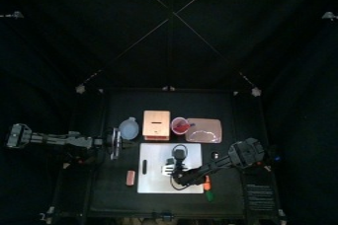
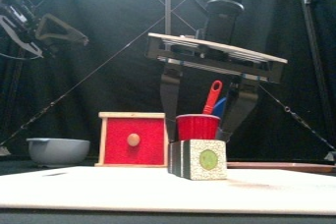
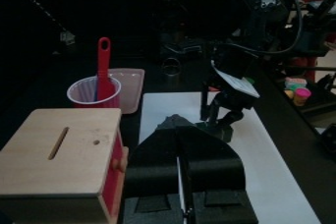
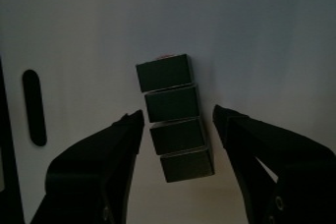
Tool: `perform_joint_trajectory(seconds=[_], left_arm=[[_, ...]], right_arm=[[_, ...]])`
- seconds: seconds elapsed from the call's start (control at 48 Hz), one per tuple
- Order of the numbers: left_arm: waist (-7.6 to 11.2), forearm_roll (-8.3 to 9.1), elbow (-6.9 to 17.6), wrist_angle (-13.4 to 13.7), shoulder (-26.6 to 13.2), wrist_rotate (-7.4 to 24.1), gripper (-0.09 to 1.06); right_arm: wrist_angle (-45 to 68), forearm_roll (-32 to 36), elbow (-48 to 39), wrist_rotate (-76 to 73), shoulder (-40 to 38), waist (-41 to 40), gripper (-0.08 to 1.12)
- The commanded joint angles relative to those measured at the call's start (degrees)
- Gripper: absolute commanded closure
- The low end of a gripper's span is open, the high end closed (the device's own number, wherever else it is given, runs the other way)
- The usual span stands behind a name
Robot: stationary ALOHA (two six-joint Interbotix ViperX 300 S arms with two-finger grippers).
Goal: Place sushi on board then cut the sushi with the knife then place the pieces on the plate
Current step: Pick knife at handle with right hand
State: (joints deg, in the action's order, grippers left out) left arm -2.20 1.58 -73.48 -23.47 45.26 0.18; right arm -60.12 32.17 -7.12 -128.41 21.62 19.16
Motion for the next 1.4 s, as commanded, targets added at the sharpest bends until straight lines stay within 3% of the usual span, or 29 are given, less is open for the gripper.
perform_joint_trajectory(seconds=[0.021,0.292,0.521,0.812,1.125,1.396], left_arm=[[-0.18,0.09,0.7,-0.3,-0.1,0.1,1.0],[-0.18,0.09,0.7,-0.3,-0.1,0.1,1.0],[-0.18,-0.09,0.6,-0.3,-0.1,-0.1,1.0],[-0.18,-0.26,0.6,-0.3,-0.1,0.0,0.99],[-0.18,0.88,0.6,-0.4,-0.1,0.2,0.99],[-1.67,0.53,0.6,-0.4,-0.1,0.1,0.99]], right_arm=[[0.0,0.3,1.7,-0.2,-1.3,-0.4,0.12],[-1.7,5.7,1.0,2.8,-5.1,-0.3,0.12],[-1.2,7.8,-0.3,18.5,-11.9,-0.4,0.12],[-1.1,5.5,-0.6,40.8,-18.0,-3.6,0.12],[-1.2,3.5,-1.0,62.1,-25.1,-9.2,0.12],[-1.2,-7.3,-2.4,81.6,-31.6,-18.6,0.12]])
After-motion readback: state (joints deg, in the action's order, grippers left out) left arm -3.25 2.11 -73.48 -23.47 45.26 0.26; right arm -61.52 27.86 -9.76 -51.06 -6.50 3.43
